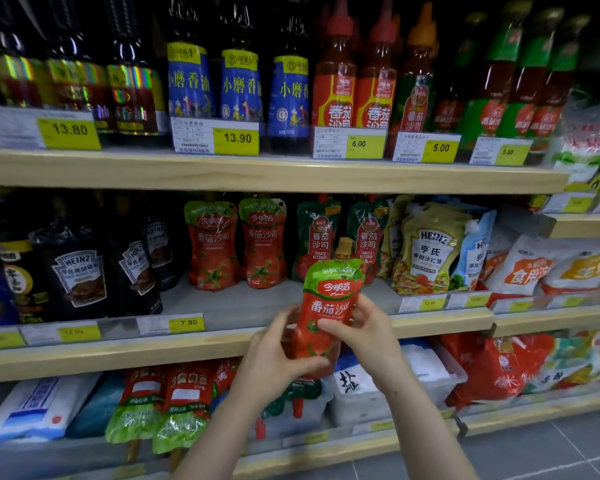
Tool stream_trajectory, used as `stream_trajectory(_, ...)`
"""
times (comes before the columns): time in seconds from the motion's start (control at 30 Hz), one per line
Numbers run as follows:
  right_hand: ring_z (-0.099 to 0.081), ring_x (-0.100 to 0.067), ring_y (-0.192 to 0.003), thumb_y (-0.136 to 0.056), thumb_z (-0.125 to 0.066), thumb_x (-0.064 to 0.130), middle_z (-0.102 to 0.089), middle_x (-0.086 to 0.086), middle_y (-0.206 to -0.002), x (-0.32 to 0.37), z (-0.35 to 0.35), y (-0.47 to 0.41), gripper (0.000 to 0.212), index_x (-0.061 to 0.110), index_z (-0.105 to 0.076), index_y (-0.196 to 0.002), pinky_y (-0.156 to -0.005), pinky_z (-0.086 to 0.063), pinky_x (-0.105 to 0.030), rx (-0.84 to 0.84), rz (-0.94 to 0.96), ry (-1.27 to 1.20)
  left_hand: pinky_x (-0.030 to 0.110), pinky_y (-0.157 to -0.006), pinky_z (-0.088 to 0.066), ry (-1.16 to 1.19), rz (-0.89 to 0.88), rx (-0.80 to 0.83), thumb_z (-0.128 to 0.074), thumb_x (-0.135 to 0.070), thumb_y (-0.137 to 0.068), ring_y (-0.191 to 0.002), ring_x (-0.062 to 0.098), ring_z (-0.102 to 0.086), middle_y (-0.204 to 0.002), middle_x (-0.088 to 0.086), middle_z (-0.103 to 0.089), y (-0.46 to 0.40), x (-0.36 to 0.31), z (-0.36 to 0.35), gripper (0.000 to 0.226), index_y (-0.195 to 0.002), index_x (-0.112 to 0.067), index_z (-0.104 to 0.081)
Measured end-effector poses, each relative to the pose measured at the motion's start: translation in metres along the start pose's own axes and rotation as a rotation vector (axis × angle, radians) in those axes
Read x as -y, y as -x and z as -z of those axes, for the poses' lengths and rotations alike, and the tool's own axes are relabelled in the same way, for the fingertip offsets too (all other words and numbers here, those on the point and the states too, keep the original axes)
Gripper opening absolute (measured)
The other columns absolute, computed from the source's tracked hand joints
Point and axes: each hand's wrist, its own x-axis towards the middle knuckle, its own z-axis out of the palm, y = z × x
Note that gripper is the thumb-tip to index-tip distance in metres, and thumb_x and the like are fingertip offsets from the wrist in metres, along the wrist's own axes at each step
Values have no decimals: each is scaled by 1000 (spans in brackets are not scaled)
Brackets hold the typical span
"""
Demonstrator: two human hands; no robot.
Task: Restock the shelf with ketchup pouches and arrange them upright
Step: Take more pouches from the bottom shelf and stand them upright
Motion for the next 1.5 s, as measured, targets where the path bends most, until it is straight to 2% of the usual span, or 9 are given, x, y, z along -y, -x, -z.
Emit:
stream_trajectory(0.07, -67, -9, -93, -70, -76, 3, -73, 7, -95, 16, -4, -9, 39, 21, -61, -102, -75, -54, -21, 15, 111, 16, 23, -87, -46, -210, -126, -120, -58, -80, -60, -104, -1, -55, -119, -18, -58, -2, 8, 30, 74, -124, -46, -44)
stream_trajectory(0.17, -66, -9, -97, -71, -77, 6, -71, 7, -99, 33, -23, -29, 41, 20, -60, -105, -80, -53, -21, 10, 261, 73, 34, -89, -45, -704, -361, -324, -34, -75, -81, -105, 18, -57, -116, 0, -63, -8, 32, 83, 73, -121, -18, -55)
stream_trajectory(0.27, -65, -7, -97, -70, -78, 8, -69, 7, -101, 32, -50, -50, 42, 19, -59, -107, -83, -52, -22, 5, 348, 120, 40, -86, -43, -957, -343, -247, -23, -69, -88, -99, 26, -61, -110, 4, -64, -9, 59, 123, 72, -113, -13, -62)
stream_trajectory(0.4, -63, -2, -98, -70, -79, 16, -67, 17, -99, 14, -74, -73, 42, 38, -58, -98, -84, -51, -19, 20, 355, 202, 37, -70, -36, -1159, -302, -214, -23, -66, -89, -83, 26, -57, -94, 2, -60, -6, 78, 131, 65, -109, -17, -61)
stream_trajectory(0.67, -61, -1, -95, -72, -78, 19, -64, 12, -103, -15, -84, -114, 43, 27, -53, -106, -88, -51, -33, 23, 164, 234, 38, -67, -29, -1195, -382, -300, -37, -63, -84, -73, 29, -53, -83, 5, -56, -8, 93, 126, 61, -112, -14, -62)
stream_trajectory(0.83, -59, -22, -109, -74, -76, 25, -62, -4, -118, -9, -87, -121, 50, 19, -49, -116, -93, -49, -42, 1, 51, 310, 38, -67, -29, -1204, -356, -286, -37, -62, -85, -72, 28, -53, -81, 5, -55, -7, 92, 127, 62, -112, -13, -63)
stream_trajectory(1.0, -60, -28, -101, -63, -82, 39, -59, -8, -115, -18, -96, -104, 71, 12, -45, -118, -76, -49, -36, -168, 28, 708, 37, -66, -29, -1184, -353, -294, -35, -62, -87, -72, 27, -51, -80, 3, -53, -8, 93, 128, 60, -113, -14, -61)
stream_trajectory(1.13, -60, -32, -96, -67, -82, 27, -59, -13, -109, -26, -104, -103, 57, 6, -45, -106, -67, -41, -30, -229, 39, 738, 36, -66, -29, -1170, -358, -300, -37, -61, -87, -72, 27, -50, -80, 3, -52, -8, 94, 126, 58, -113, -14, -61)
stream_trajectory(1.5, -53, -37, -112, -76, -75, 22, -50, -20, -125, -21, -117, -136, 62, 0, -39, -122, -84, -46, -40, -233, -61, 807, 38, -67, -30, -1163, -384, -334, -42, -62, -85, -71, 27, -52, -78, 3, -53, -9, 95, 126, 57, -109, -15, -62)
